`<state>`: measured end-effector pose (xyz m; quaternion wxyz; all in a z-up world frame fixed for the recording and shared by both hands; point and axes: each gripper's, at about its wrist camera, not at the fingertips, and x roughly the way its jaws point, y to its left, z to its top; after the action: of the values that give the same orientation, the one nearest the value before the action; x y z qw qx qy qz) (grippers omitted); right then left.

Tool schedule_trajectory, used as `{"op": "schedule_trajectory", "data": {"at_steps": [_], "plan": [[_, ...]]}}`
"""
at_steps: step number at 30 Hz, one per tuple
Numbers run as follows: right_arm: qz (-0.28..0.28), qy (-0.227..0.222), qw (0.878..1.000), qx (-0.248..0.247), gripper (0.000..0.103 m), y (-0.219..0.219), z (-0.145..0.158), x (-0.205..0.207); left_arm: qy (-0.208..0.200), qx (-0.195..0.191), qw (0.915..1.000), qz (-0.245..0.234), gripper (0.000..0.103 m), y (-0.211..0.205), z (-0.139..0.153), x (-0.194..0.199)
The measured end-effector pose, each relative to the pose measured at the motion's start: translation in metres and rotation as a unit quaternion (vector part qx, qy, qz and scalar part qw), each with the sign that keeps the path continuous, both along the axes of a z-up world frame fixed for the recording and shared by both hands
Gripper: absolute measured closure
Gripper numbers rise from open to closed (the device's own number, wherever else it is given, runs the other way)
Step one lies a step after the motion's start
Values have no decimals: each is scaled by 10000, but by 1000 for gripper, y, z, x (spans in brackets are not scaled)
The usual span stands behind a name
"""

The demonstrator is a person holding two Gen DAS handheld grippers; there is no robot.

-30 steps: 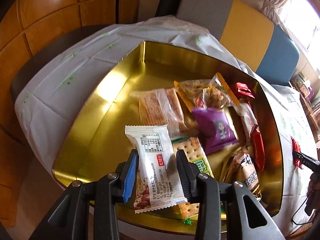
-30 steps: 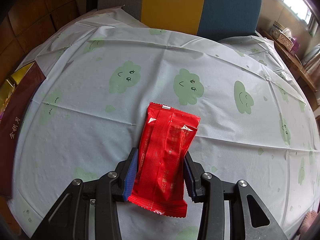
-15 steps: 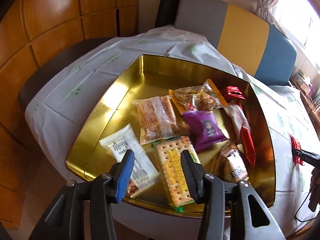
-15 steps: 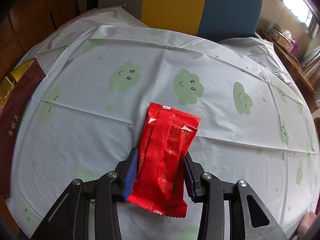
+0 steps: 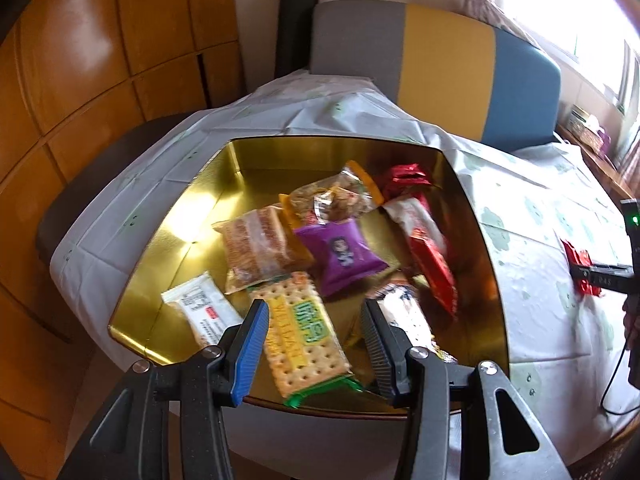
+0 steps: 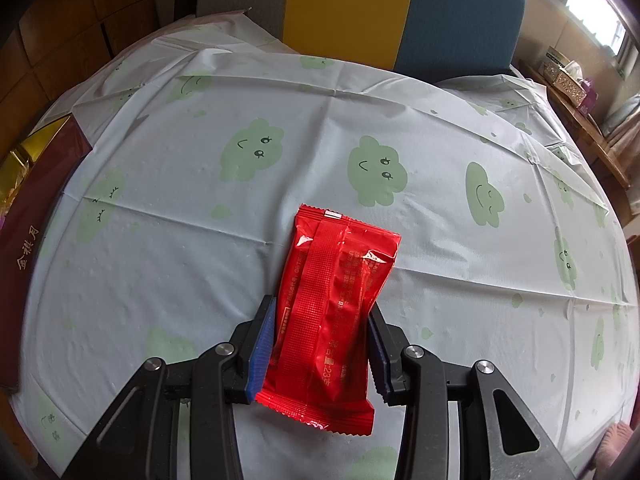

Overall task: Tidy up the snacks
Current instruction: 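Carry the red foil packet into the gold tin and open the right tool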

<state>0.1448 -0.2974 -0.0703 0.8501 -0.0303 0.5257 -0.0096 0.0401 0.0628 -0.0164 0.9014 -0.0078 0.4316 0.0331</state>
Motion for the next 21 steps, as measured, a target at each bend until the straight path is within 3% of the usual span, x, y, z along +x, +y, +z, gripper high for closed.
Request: {"op": "schedule_trajectory", "data": {"at_steps": [21], "plan": [[14, -16, 10000, -46, 61, 0, 0, -1, 119, -5, 9995, -277, 54, -21, -8, -6]]}}
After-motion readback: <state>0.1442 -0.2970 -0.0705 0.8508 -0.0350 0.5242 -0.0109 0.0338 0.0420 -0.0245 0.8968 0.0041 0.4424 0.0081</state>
